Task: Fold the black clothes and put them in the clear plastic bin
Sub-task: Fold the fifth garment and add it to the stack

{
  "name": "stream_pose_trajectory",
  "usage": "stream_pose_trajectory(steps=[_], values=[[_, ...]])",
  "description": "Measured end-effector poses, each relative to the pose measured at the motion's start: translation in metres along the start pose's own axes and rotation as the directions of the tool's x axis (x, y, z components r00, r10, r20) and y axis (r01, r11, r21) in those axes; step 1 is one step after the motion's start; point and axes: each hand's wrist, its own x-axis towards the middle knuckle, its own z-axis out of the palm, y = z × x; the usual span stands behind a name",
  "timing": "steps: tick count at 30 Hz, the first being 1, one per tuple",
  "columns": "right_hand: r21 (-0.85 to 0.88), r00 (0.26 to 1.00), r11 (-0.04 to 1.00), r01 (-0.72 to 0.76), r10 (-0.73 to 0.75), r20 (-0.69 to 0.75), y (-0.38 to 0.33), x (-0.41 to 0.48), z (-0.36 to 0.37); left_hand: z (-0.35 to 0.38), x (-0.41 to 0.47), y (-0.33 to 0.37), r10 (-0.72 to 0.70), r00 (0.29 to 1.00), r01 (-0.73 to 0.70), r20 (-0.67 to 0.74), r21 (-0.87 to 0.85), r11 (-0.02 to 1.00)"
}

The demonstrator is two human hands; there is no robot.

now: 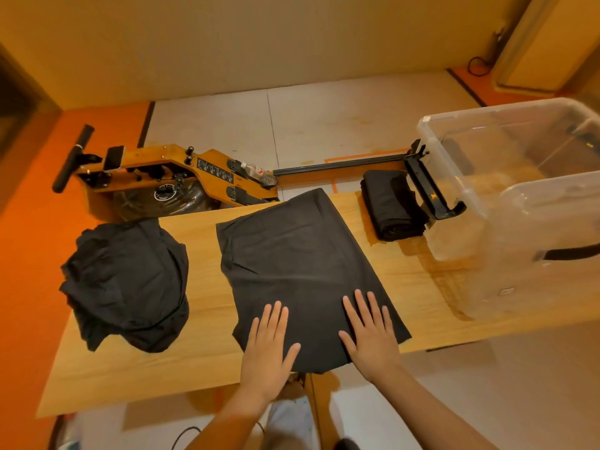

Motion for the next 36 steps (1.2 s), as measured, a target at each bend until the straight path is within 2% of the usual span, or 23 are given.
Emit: stream_pose_trajectory(steps=[3,7,11,13,15,18,20,24,28,31,33,36], values=[[0.004,0.997,0.998,0.058,-0.059,0.053,0.014,-0.011,0.004,0.002,-0.022,-0.004,-0.036,0.998,0.036,0.054,0.001,0.999],[0.003,0.971,0.977,0.211,-0.21,0.111,0.026,-0.031,0.001,0.002,-0.031,-0.015,-0.004,1.0,0.004,-0.005,0.016,1.0],[-0.075,0.923,0.927,0.367,-0.354,0.148,0.043,-0.042,0.003,0.006,-0.051,-0.022,0.108,0.993,-0.109,-0.036,-0.011,0.994],[-0.091,0.941,0.939,0.332,-0.322,0.107,0.05,-0.039,0.002,0.011,-0.062,-0.02,0.168,0.986,-0.168,0.014,0.03,0.985],[-0.112,0.948,0.942,0.317,-0.314,0.047,0.055,-0.034,0.002,0.015,-0.064,-0.019,0.145,0.989,-0.148,0.04,0.077,0.986],[-0.135,0.935,0.925,0.354,-0.348,0.066,0.061,-0.03,-0.002,0.015,-0.056,-0.02,0.122,0.989,-0.11,-0.08,0.138,0.984],[-0.145,0.929,0.918,0.368,-0.357,0.095,0.063,-0.034,-0.004,0.014,-0.054,-0.021,0.11,0.987,-0.092,-0.113,0.152,0.984],[-0.17,0.923,0.908,0.383,-0.382,0.039,0.064,-0.046,-0.008,0.007,-0.064,-0.024,0.08,0.996,-0.078,-0.039,0.053,0.996],[-0.035,0.951,0.953,0.301,-0.303,-0.056,0.069,-0.054,-0.013,-0.002,-0.071,-0.026,0.109,0.994,-0.11,-0.023,-0.049,0.993],[0.114,0.976,0.969,0.217,-0.212,-0.056,0.061,-0.059,-0.029,-0.013,-0.074,-0.024,0.035,0.998,-0.043,-0.046,-0.191,0.981],[0.161,0.985,0.972,0.171,-0.169,-0.025,0.057,-0.058,-0.039,-0.02,-0.074,-0.026,-0.012,0.999,0.0,-0.051,-0.226,0.974],[0.281,0.989,0.949,0.144,-0.13,-0.068,0.053,-0.051,-0.055,-0.032,-0.072,-0.032,-0.081,0.996,0.07,-0.029,-0.275,0.959]])
